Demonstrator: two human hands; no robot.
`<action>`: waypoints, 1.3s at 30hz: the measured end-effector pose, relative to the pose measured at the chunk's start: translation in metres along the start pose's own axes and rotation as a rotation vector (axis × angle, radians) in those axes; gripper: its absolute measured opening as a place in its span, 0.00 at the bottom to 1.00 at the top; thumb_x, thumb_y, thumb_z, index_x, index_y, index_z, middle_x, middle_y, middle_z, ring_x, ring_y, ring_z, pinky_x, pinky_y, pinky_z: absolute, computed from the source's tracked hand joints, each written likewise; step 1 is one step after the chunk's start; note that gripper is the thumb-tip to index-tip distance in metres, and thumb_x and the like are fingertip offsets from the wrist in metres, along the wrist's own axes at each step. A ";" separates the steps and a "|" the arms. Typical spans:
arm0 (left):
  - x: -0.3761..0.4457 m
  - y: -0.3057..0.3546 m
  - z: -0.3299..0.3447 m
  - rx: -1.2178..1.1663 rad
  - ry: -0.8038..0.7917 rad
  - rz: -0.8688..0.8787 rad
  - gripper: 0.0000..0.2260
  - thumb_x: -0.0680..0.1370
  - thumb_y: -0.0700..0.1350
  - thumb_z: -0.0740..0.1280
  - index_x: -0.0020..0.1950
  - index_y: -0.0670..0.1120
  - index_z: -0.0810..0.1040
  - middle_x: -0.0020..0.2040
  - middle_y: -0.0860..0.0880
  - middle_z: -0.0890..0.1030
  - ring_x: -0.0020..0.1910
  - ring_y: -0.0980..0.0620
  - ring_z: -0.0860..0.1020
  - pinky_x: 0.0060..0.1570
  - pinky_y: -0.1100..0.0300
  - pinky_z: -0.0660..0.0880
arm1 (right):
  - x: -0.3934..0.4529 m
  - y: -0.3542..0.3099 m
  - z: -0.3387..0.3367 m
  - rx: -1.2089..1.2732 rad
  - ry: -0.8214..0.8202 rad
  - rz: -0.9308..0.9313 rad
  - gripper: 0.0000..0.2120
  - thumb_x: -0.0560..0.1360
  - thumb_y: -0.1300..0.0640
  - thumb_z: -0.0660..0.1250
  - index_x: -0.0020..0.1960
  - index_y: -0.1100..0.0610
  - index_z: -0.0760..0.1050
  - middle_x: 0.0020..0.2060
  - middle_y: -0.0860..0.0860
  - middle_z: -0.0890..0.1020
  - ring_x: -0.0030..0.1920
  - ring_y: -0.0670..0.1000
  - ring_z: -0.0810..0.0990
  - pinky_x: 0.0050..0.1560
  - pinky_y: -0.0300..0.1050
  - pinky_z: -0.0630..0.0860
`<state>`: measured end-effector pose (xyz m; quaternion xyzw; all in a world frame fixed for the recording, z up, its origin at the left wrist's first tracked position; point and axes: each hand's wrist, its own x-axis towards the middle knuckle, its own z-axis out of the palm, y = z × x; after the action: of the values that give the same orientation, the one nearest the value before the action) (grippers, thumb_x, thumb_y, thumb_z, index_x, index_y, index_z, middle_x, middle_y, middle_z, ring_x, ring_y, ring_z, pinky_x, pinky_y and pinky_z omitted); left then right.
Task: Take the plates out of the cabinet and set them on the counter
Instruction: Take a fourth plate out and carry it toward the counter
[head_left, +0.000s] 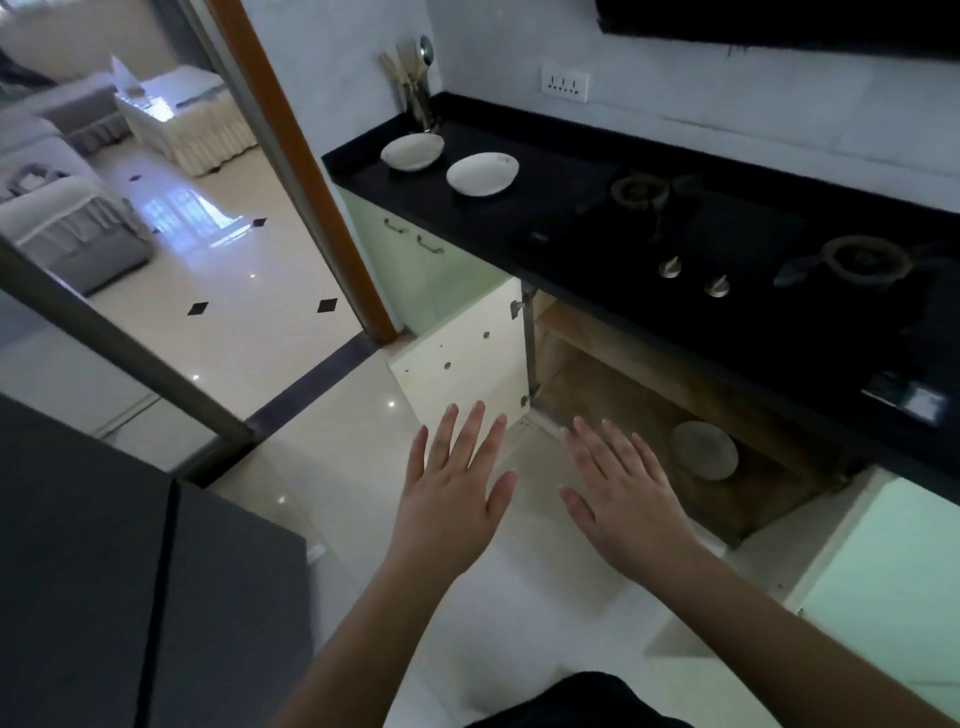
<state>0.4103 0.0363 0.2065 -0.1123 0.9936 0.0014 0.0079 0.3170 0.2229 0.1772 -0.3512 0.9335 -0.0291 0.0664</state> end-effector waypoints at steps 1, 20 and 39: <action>0.010 -0.002 0.000 0.003 0.001 0.023 0.29 0.80 0.65 0.37 0.80 0.57 0.41 0.79 0.54 0.37 0.73 0.53 0.27 0.70 0.50 0.28 | 0.005 0.003 0.000 0.002 0.002 0.013 0.36 0.76 0.36 0.29 0.79 0.50 0.46 0.79 0.49 0.53 0.78 0.54 0.49 0.74 0.53 0.38; 0.208 -0.079 0.038 -0.037 -0.069 0.652 0.30 0.81 0.62 0.37 0.81 0.52 0.51 0.81 0.50 0.50 0.80 0.48 0.43 0.75 0.49 0.41 | 0.118 -0.021 -0.004 0.075 0.075 0.487 0.31 0.81 0.41 0.46 0.79 0.53 0.48 0.79 0.51 0.55 0.78 0.55 0.50 0.76 0.53 0.46; 0.292 0.031 0.089 0.028 -0.245 0.890 0.28 0.81 0.58 0.47 0.76 0.47 0.66 0.76 0.45 0.67 0.76 0.42 0.63 0.71 0.42 0.64 | 0.117 0.062 0.047 0.250 0.118 0.809 0.30 0.81 0.43 0.51 0.79 0.54 0.52 0.78 0.51 0.58 0.78 0.55 0.52 0.75 0.48 0.42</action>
<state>0.1201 0.0014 0.1134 0.3264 0.9369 0.0046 0.1254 0.1966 0.1915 0.1122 0.0563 0.9875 -0.1337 0.0609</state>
